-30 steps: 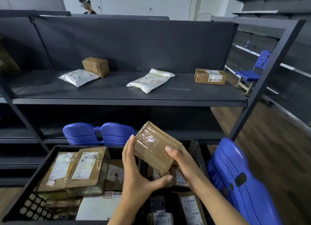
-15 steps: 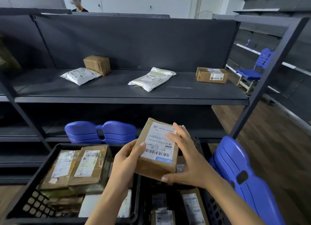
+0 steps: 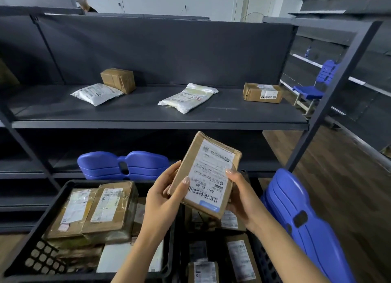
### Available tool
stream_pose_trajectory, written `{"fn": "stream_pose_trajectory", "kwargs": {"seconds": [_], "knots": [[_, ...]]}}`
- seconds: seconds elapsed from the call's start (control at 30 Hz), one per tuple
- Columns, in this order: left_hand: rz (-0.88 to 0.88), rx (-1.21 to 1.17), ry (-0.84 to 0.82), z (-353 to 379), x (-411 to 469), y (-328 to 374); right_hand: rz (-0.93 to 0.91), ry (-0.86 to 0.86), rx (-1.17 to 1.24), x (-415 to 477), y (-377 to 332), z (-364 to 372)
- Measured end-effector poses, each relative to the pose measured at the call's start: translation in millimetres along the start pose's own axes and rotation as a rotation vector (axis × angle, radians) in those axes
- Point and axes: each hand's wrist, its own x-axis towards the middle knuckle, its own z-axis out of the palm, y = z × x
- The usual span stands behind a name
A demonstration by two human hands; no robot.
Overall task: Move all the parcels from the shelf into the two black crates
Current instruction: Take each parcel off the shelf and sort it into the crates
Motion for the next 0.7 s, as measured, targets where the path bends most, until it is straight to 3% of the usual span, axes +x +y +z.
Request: {"fn": "stream_pose_trajectory", "kwargs": {"seconds": [0.13, 0.23, 0.3, 0.4, 0.53, 0.7], "knots": [[-0.148, 0.012, 0.125, 5, 1, -3, -0.077, 0.087, 0.164, -1, 10, 10], [-0.395, -0.151, 0.119, 21, -9, -8, -0.118, 0.147, 0.304, 0, 16, 23], [-0.459, -0.259, 0.112, 34, -15, -12, -0.120, 0.166, 0.283, 0, 21, 29], [-0.407, -0.329, 0.156, 41, -11, -12, -0.118, 0.151, 0.260, 0, 28, 30], [-0.325, -0.278, 0.091, 20, 6, 1, -0.160, 0.269, 0.226, 2, 15, 5], [-0.307, 0.052, -0.138, -28, 31, 20, -0.248, 0.172, -0.226, 3, -23, -32]]}}
